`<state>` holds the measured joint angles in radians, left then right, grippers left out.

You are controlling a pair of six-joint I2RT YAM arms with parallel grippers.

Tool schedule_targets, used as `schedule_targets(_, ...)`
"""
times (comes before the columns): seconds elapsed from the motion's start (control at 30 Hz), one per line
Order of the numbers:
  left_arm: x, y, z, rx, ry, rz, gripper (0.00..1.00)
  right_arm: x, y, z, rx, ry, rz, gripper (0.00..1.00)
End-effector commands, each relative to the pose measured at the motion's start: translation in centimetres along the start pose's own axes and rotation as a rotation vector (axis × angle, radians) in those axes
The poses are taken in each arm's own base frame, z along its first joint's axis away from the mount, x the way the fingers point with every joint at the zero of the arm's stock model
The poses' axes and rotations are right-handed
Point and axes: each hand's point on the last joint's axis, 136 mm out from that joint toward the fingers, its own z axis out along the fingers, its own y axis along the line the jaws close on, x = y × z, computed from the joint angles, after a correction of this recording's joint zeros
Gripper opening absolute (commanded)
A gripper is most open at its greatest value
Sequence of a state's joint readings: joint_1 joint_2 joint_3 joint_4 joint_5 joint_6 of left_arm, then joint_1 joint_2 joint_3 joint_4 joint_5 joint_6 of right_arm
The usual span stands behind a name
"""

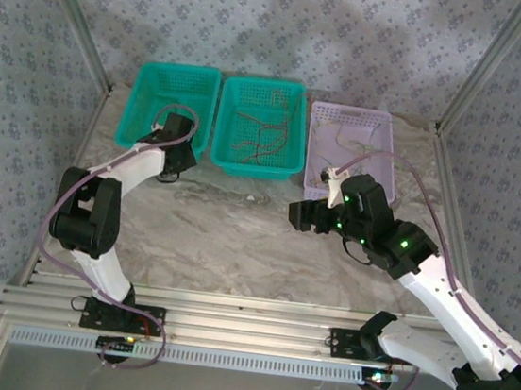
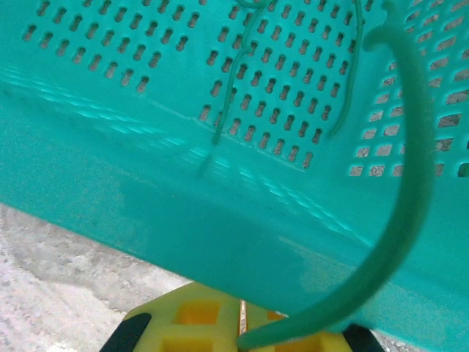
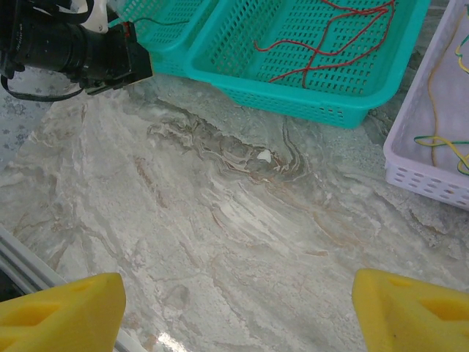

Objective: Untangle the cables

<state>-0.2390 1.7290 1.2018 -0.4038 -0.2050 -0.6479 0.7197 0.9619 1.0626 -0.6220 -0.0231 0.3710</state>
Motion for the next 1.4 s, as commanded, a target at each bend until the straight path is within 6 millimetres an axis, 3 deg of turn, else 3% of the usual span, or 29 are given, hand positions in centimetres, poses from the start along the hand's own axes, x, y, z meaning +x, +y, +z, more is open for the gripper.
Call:
schedule_targets(0.0,-4.6,-1.5,-4.2,0.086,-0.096,-0.068,0.00,-0.6,0.6,-0.7,-0.024,-0.025,0.011,0.83)
schedule_targets(0.13,-5.9,-2.0,-5.1,0.092,-0.082,-0.051,0.00,-0.7,0.6,-0.6,-0.025,-0.024,0.009,0.83)
schedule_targets(0.5,-4.2,-1.9,-3.0,0.093,-0.004,-0.069,0.00,-0.3,0.4,-0.1,-0.017,-0.009,0.006,0.83)
schedule_targets(0.63,-2.9,-1.8,-2.1,0.089,0.027,-0.066,0.00,-0.2,0.4,0.1,-0.019,-0.007,0.008,0.83)
schedule_targets(0.97,2.8,-1.8,-0.2,0.063,0.123,-0.040,0.00,0.4,0.3,0.3,-0.023,0.007,0.010,0.83)
schedule_targets(1.13,3.2,-2.8,-2.8,0.107,0.095,-0.054,0.00,0.4,0.4,0.1,-0.027,0.004,0.008,0.83)
schedule_targets(1.37,-1.7,-3.9,-9.0,0.159,-0.039,-0.011,0.00,0.5,0.5,0.0,-0.037,0.012,0.009,0.83)
